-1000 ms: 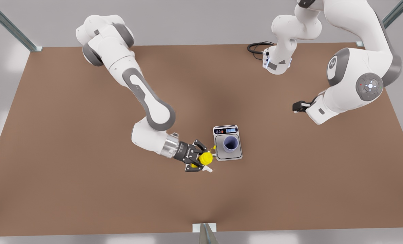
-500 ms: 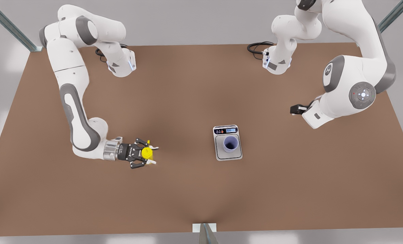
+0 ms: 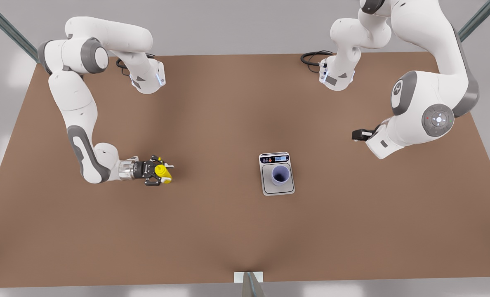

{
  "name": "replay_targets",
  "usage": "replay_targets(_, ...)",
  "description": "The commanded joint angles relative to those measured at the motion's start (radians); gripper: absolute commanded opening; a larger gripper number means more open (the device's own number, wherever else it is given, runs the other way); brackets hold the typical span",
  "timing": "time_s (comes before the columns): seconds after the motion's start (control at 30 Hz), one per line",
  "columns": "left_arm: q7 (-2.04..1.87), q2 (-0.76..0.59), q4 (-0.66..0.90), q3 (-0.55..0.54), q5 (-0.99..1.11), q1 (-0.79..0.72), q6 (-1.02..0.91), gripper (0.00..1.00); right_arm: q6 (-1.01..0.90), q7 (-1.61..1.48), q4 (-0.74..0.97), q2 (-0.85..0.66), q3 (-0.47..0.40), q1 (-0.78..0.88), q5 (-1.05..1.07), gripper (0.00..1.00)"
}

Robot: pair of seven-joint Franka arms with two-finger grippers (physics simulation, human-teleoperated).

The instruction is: Move cup to the weight, pick up sauce bottle, pour sauce

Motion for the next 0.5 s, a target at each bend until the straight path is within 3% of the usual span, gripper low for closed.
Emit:
replay_targets(0.0,0.0,0.0,0.0,0.0,0.001,0.0,0.0,1.0,0.022,-0.007,-0.004,-0.001,0.0,-0.002,0.071,0.25)
replay_targets(0.07,0.0,0.0,0.0,0.0,0.001,0.0,0.0,1.0,0.023,-0.005,-0.004,-0.001,0.0,0.0,0.069,0.29)
replay_targets(0.1,0.0,0.001,0.0,0.0,0.001,0.0,0.0,1.0,0.026,-0.002,-0.003,-0.001,0.0,0.0,0.058,0.51)
replay_targets(0.13,0.0,0.001,0.0,0.0,0.0,0.0,0.0,1.0,0.026,-0.002,-0.003,0.001,0.0,0.0,0.057,0.88)
replay_targets(0.17,0.0,0.001,0.0,0.0,0.001,0.0,0.0,1.0,0.026,-0.004,-0.004,0.001,0.0,0.0,0.049,0.94)
replay_targets(0.27,0.0,0.001,0.0,0.0,0.001,0.0,0.002,1.0,0.034,-0.005,-0.004,0.004,0.0,0.0,0.048,0.95)
replay_targets(0.3,0.0,0.001,0.0,0.0,0.001,0.0,0.0,1.0,0.034,-0.004,-0.004,0.002,0.0,0.0,0.048,1.0)
replay_targets(0.47,0.0,0.0,0.002,0.0,0.001,0.0,0.0,1.0,0.034,0.004,0.0,0.001,0.0,-0.003,0.029,1.0)
